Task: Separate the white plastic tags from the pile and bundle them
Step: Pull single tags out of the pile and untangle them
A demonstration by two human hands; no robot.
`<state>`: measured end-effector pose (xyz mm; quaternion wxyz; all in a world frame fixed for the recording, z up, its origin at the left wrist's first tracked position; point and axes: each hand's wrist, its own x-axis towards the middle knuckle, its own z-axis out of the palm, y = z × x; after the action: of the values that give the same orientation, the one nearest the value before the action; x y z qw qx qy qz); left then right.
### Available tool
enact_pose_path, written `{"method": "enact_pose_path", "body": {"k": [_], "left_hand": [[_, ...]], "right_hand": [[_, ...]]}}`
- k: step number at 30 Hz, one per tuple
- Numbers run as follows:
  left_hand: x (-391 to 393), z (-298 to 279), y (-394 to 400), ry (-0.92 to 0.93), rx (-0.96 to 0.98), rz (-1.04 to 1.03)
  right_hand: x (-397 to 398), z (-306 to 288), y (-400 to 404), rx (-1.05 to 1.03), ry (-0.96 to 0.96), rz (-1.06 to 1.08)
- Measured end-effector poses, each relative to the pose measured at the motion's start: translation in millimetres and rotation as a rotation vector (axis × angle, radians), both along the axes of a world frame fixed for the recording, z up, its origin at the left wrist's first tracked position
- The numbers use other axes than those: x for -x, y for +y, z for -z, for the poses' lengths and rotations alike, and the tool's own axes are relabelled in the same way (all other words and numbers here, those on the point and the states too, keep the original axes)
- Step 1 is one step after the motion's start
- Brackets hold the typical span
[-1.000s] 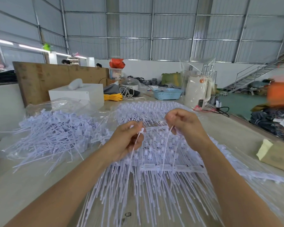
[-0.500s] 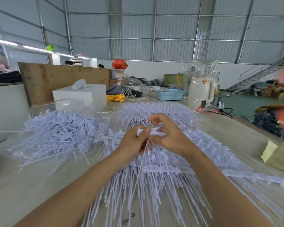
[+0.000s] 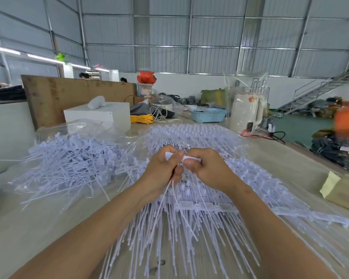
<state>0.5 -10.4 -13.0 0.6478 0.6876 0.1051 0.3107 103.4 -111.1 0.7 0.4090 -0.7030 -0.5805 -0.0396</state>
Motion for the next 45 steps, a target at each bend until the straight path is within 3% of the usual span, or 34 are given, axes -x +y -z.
{"method": "enact_pose_path", "body": {"k": [5, 10, 12, 14, 17, 19, 21, 23, 25, 27, 33, 35, 40, 45], "left_hand": [[1.7, -1.3, -2.9, 0.116, -0.123, -0.03], [5.2, -8.7, 7.3, 0.116, 0.096, 0.171], [12.2, -12.6, 11.5, 0.072, 0.174, 0.368], [14.4, -14.5, 10.3, 0.01, 0.248, 0.441], [3.0, -13.3, 7.4, -0.066, 0.41, 0.261], [-1.4, -10.6, 5.4, -0.047, 0.467, 0.177], [-2.2, -7.3, 3.3, 0.013, 0.471, 0.172], [-2.0, -5.5, 1.6, 0.074, 0.403, 0.2], [-1.8, -5.1, -2.3, 0.103, 0.298, 0.223], [-0.8, -4.7, -7.8, 0.113, 0.181, 0.24], [6.7, -1.9, -5.3, 0.078, 0.1, 0.248], [6.4, -0.3, -5.8, 0.089, 0.07, 0.248], [0.0, -3.4, -13.0, 0.05, 0.008, 0.12], [6.9, -9.1, -26.7, 0.073, -0.057, 0.158]], "right_hand": [[-5.3, 1.4, -3.4, 0.049, -0.439, 0.11], [-3.2, -4.5, -4.8, -0.101, -0.498, 0.133], [-12.9, -11.9, -12.3, -0.223, -0.225, 0.249], [-25.6, -19.8, -26.3, -0.413, 0.331, 0.239], [-33.3, -26.5, -38.7, -0.719, 1.164, -0.141], [-27.8, -26.4, -34.9, -0.692, 1.379, -0.391], [-14.8, -23.3, -23.8, -0.442, 1.235, -0.429], [-3.0, -14.2, -10.5, -0.184, 0.802, -0.261], [6.1, -4.1, 0.0, -0.12, 0.442, -0.146], [9.8, 1.1, 4.5, -0.137, 0.321, -0.107], [5.4, 5.5, 5.2, -0.097, 0.462, -0.125], [6.8, 4.4, 2.7, -0.075, 0.429, -0.117], [7.1, -6.3, -1.6, -0.36, 0.514, -0.068], [-0.4, -12.1, -6.8, -0.541, 0.549, -0.109]]}}
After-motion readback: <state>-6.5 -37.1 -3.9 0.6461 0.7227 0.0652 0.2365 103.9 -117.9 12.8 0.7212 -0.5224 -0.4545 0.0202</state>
